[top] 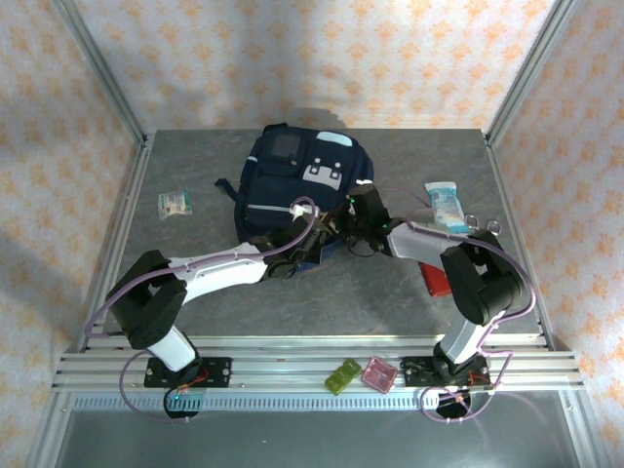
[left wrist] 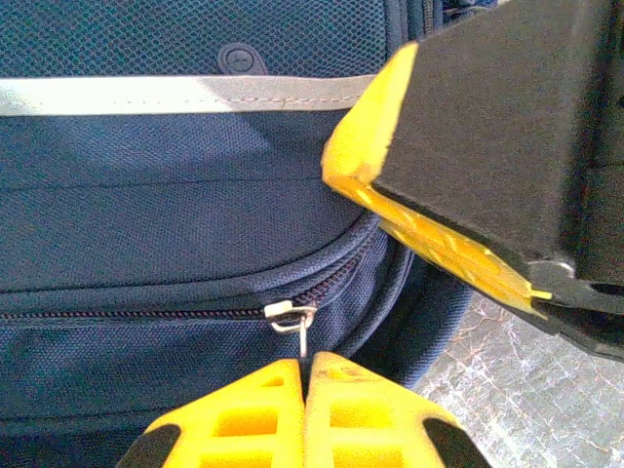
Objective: Pack the student bag
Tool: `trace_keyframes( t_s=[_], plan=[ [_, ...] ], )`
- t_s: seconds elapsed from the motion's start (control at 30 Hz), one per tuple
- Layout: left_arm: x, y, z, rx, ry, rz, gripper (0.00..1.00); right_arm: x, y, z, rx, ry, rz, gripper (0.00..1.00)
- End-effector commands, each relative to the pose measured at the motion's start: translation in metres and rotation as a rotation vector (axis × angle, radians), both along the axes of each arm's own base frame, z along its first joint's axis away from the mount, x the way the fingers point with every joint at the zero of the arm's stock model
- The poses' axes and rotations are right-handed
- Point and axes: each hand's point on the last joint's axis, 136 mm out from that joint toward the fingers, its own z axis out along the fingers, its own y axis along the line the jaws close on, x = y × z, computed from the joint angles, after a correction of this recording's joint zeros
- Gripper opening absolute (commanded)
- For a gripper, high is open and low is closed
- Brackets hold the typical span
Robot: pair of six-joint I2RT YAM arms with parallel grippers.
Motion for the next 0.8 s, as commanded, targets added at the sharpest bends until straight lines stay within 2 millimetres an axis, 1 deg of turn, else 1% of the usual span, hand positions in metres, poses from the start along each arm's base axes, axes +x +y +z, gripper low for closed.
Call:
trace_keyframes(
  t_s=[0.0,0.1,0.17,0.23,0.33,0.4,0.47,0.5,0.53,0.6,0.67,0.77],
  plan=[
    [-0.003,0.010,-0.009,0.044,0.007,0.027,0.00,0.012,0.012,0.020,0.028,-0.064,0.013,0.00],
    [-0.002,0.036,-0.022,0.081,0.031,0.092,0.00,0.013,0.002,0.027,0.011,-0.092,-0.016,0.00],
    [-0.001,0.057,-0.027,0.080,0.034,0.137,0.00,0.015,-0.009,0.032,0.004,-0.108,-0.049,0.00],
    [0.001,0.083,-0.031,0.090,0.040,0.191,0.00,0.018,-0.020,0.035,0.001,-0.117,-0.078,0.00],
    [0.004,0.121,-0.033,0.115,0.040,0.269,0.00,0.022,-0.033,0.040,-0.003,-0.133,-0.110,0.00],
    [0.007,0.142,-0.032,0.121,0.039,0.318,0.00,0.025,-0.037,0.043,-0.005,-0.142,-0.122,0.00],
    [0.010,0.158,-0.029,0.123,0.036,0.360,0.00,0.028,-0.041,0.046,-0.004,-0.152,-0.136,0.00],
    [0.010,0.163,-0.028,0.124,0.036,0.370,0.00,0.030,-0.043,0.048,-0.004,-0.157,-0.141,0.00],
    [0.011,0.164,-0.027,0.125,0.037,0.366,0.00,0.033,-0.045,0.050,-0.002,-0.161,-0.146,0.00],
    [0.009,0.153,-0.028,0.098,0.062,0.325,0.00,0.041,-0.049,0.055,-0.005,-0.173,-0.149,0.00],
    [0.005,0.133,-0.026,0.075,0.068,0.266,0.00,0.053,-0.055,0.061,-0.022,-0.183,-0.152,0.00],
    [-0.002,0.096,-0.018,0.064,0.054,0.171,0.00,0.071,-0.062,0.073,-0.045,-0.195,-0.145,0.00]
  ],
)
